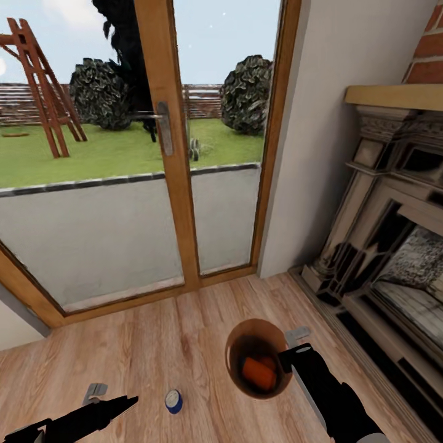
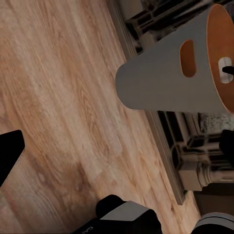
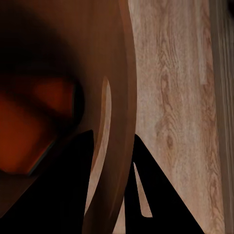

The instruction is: Put the three can of soda from the living room inside the tash can in the kitchen.

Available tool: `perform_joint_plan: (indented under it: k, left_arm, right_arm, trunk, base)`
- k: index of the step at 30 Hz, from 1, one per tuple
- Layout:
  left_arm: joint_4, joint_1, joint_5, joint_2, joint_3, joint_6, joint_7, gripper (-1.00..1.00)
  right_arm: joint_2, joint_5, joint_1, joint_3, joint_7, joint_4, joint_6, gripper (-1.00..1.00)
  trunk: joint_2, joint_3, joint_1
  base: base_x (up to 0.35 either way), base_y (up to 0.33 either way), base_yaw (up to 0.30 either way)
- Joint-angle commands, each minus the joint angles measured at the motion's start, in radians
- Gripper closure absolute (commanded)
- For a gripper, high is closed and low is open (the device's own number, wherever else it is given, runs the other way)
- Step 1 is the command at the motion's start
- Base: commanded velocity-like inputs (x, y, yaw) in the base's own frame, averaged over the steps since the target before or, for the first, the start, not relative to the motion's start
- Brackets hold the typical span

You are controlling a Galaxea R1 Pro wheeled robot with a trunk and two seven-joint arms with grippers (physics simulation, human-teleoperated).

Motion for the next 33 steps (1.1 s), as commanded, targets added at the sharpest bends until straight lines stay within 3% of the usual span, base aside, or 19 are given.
perform_joint_plan:
  k: [1, 13, 20, 21, 23, 24, 25, 26, 27, 28, 33]
  left_arm:
    - [0.000, 0.000, 0.000, 0.000, 0.000, 0.000, 0.000, -1.00]
    - [0.000, 0.000, 0.000, 0.000, 0.000, 0.000, 0.000, -1.00]
    - [0.000, 0.000, 0.001, -0.001, 0.001, 0.000, 0.013, -1.00]
    - [-0.015, 0.000, 0.003, -0.038, -0.005, 0.000, 0.183, -1.00]
    - [-0.039, 0.000, 0.003, -0.079, -0.007, 0.000, 0.313, -1.00]
    - [-0.074, 0.000, 0.002, -0.129, -0.009, 0.000, 0.468, -1.00]
    - [-0.093, 0.000, 0.001, -0.155, -0.010, 0.000, 0.552, -1.00]
    - [-0.126, 0.000, 0.000, -0.207, -0.012, 0.000, 0.727, -1.00]
    - [-0.139, 0.000, 0.000, -0.232, -0.014, 0.000, 0.811, -1.00]
    - [-0.166, 0.000, -0.001, -0.299, -0.031, -0.003, 1.005, -1.00]
    - [-0.188, 0.000, -0.002, -0.368, -0.109, -0.048, 1.174, -1.00]
  right_arm:
    - [0.000, -0.002, 0.000, 0.000, 0.003, -0.001, 0.000, 1.00]
    - [0.000, -0.002, 0.000, 0.000, 0.003, -0.001, 0.000, 1.00]
    - [0.000, -0.003, 0.000, -0.001, 0.003, -0.001, 0.000, 1.00]
    - [0.000, -0.003, 0.000, -0.002, 0.003, -0.001, 0.000, 1.00]
    - [0.000, -0.003, 0.000, -0.002, 0.003, -0.001, 0.000, 1.00]
    - [0.000, -0.003, 0.000, -0.002, 0.003, -0.002, 0.000, 1.00]
    - [0.000, -0.003, 0.000, -0.002, 0.003, -0.002, 0.000, 1.00]
    - [0.000, -0.002, 0.000, -0.003, 0.004, -0.002, 0.000, 1.00]
    - [-0.001, -0.002, 0.000, -0.003, 0.004, -0.002, 0.000, 1.00]
    - [-0.001, -0.002, 0.000, -0.004, 0.004, -0.002, 0.000, 1.00]
    - [-0.001, -0.002, 0.000, -0.006, 0.004, -0.002, 0.000, 1.00]
  trunk:
    - [0.000, 0.000, 0.000]
    - [0.000, 0.000, 0.000]
    - [0.000, 0.000, 0.000]
    - [0.000, 0.000, 0.000]
    - [0.000, 0.000, 0.000]
    - [0.000, 0.000, 0.000]
    - [0.000, 0.000, 0.000]
    - [0.000, 0.000, 0.000]
    - [0.000, 0.000, 0.000]
    - [0.000, 0.000, 0.000]
    - [0.000, 0.000, 0.000]
  base:
    - [0.348, 0.000, 0.000]
    - [0.345, 0.102, 0.000]
    - [0.114, 0.053, 0.000]
    - [0.011, 0.005, 0.000]
    - [0.008, 0.004, 0.000]
    - [0.005, 0.002, 0.000]
    - [0.004, 0.002, 0.000]
    - [0.002, 0.001, 0.000]
    - [0.002, 0.001, 0.000]
    - [0.000, 0.000, 0.000]
    - [0.000, 0.000, 0.000]
